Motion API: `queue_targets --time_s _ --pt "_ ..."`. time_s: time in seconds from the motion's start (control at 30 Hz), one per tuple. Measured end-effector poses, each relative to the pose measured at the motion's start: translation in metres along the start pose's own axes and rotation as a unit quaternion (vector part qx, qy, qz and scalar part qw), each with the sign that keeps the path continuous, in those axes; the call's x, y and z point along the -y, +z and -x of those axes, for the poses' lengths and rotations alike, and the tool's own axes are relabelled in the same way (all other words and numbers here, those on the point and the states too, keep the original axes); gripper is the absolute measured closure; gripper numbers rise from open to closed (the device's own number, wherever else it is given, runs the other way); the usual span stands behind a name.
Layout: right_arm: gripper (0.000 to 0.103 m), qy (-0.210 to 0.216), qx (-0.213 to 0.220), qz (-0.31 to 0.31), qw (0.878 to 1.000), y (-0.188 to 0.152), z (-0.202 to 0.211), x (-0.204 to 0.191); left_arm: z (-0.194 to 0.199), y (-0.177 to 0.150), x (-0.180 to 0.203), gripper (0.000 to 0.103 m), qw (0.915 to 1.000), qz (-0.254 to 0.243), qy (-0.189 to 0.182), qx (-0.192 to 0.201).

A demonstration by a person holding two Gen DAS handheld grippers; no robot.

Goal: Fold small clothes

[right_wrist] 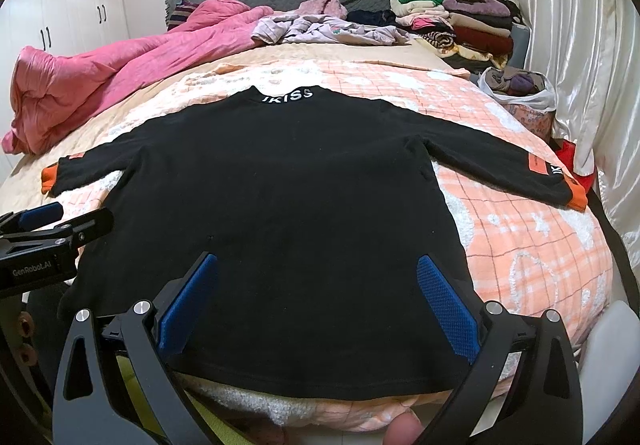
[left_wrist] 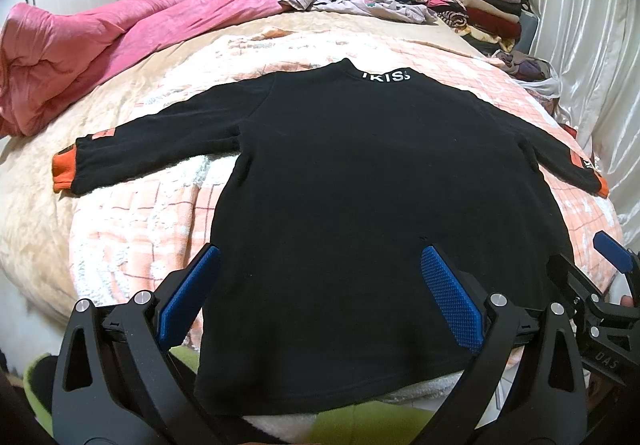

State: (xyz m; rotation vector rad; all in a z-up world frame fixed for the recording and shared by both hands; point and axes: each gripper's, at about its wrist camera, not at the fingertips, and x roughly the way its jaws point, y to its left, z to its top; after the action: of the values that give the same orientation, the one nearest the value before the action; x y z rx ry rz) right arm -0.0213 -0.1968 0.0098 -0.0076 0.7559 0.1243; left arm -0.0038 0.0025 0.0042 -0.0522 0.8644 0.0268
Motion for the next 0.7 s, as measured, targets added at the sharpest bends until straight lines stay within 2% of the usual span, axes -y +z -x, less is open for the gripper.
queue_targets --time_s 0.7 --pt "0.004 0.007 0.0 -0.007 1.0 0.0005 -0.0046 0.0031 -0.0015 0.0009 -0.0037 0.009 1.0 0.003 0.003 -0.004"
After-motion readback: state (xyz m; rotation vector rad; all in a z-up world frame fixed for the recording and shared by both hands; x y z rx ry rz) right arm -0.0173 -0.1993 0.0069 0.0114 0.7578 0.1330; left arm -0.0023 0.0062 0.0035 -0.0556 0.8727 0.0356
